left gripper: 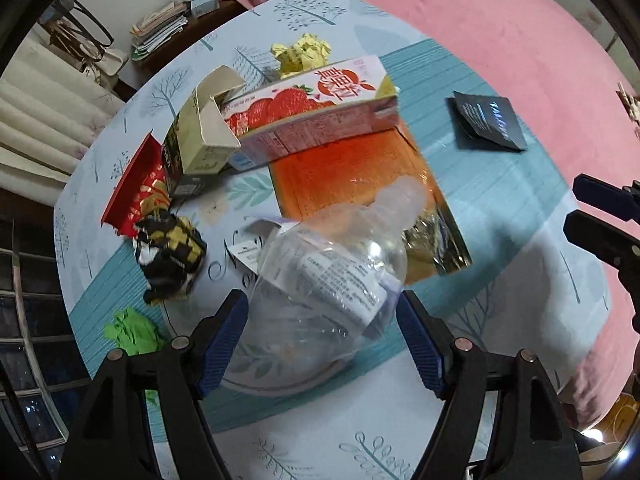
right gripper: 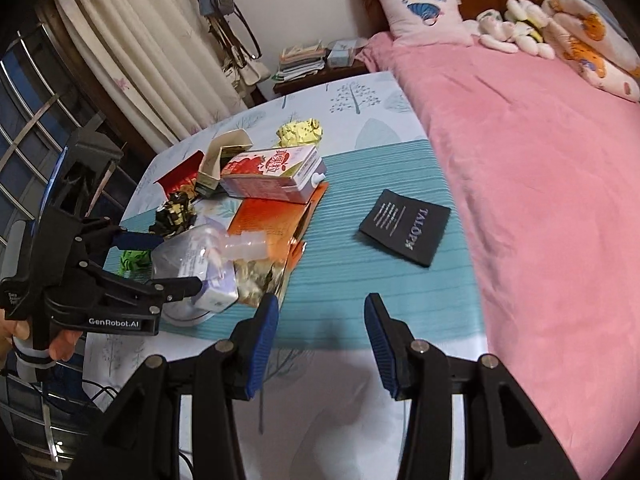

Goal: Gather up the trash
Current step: 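Grasp the clear plastic bottle with the left tool while the right tool grasps the black TALOPN card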

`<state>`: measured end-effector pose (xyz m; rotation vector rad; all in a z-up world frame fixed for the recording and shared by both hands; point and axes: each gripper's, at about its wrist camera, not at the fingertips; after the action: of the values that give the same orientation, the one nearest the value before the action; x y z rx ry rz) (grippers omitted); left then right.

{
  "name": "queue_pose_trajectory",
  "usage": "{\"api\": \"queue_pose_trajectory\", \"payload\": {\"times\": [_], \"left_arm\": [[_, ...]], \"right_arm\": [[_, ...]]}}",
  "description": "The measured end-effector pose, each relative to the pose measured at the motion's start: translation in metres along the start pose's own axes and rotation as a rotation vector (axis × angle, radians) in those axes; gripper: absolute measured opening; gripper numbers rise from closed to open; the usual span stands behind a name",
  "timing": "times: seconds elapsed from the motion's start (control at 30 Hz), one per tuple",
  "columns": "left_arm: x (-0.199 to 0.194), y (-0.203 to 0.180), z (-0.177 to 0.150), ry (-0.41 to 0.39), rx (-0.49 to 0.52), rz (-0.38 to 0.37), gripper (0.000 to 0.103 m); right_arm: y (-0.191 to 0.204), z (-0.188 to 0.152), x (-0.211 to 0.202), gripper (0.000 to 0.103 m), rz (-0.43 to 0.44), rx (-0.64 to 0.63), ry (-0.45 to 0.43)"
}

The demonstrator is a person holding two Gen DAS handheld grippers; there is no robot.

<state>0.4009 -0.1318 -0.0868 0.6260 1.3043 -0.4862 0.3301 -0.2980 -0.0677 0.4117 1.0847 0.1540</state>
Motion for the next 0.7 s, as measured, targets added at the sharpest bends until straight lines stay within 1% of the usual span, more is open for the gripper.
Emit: {"api": "queue_pose_trajectory", "payload": {"times": [0.07, 0.17, 0.27, 0.43, 0.53, 0.7], "left_arm": [[0.005, 0.003, 0.006, 0.011, -0.001, -0.006, 0.077], [0.014, 0.010, 0.014, 0.038, -0.019, -0.039, 0.077], [0.022, 0.017, 0.020, 0.051, -0.062, -0.078, 0.077], [0.028, 0.029, 0.025, 0.060, -0.138, -0.108, 0.077], [0.025, 0.035, 0.024, 0.037, -0.198, -0.126, 0.076], [0.009, 0.050, 0.015, -0.031, -0.295, -0.137, 0.073]], "right_arm": [[-0.004, 0.008, 0.006, 0.045, 0.003, 0.000, 0.010], [-0.012, 0.018, 0.012, 0.045, -0.001, 0.000, 0.025], [-0.020, 0.028, 0.018, 0.045, -0.009, -0.013, 0.035], [-0.032, 0.045, 0.031, 0.046, -0.058, -0.050, 0.059], [-0.034, 0.053, 0.041, 0.056, -0.085, -0.117, 0.080], [-0.026, 0.051, 0.063, 0.057, -0.146, -0.279, 0.121]]}}
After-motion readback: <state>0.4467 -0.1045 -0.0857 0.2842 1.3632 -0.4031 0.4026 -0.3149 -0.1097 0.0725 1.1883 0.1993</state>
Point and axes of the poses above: each gripper's, at about its wrist camera, not at the fingertips, and x roughly the way its jaws point, y to its left, z to its top, and after that the axes turned 13 degrees about x, right-handed
